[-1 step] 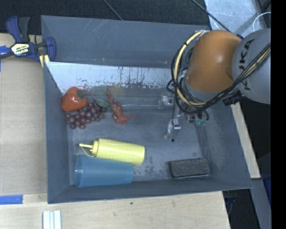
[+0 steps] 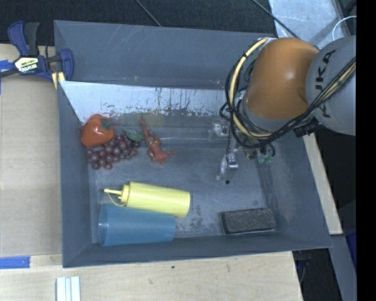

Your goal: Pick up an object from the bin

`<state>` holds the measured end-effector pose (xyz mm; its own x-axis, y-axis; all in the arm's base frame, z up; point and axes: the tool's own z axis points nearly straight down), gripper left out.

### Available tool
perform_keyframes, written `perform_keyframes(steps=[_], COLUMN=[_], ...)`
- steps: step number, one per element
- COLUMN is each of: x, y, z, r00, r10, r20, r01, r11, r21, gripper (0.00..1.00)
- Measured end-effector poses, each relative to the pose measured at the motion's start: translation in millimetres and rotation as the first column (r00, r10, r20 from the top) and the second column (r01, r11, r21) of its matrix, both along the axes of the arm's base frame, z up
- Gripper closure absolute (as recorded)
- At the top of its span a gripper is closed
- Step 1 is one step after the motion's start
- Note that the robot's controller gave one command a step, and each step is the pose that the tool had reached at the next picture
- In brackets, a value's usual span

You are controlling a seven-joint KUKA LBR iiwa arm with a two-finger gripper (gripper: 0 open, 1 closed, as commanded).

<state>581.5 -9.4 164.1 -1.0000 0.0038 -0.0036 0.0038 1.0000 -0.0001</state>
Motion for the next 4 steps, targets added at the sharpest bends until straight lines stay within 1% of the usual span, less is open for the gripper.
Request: perform_keyframes(steps=[1,2,3,4], x=[-23.0,-18.5,-34.1,-34.8], y=[143,88,145,157], z=[-85,-10,-64,-94], r00=[0.988,0.998,1.0,0.979], r10=[0.152,0.061,-0.002,-0.202], r20=[0.017,0.008,0.012,0.019], r01=[-0.152,-0.061,0.001,0.202], r11=[0.988,0.998,1.0,0.979], r21=[-0.004,-0.002,0.006,0.004], gripper=[0.0,0.0,0.0,0.0])
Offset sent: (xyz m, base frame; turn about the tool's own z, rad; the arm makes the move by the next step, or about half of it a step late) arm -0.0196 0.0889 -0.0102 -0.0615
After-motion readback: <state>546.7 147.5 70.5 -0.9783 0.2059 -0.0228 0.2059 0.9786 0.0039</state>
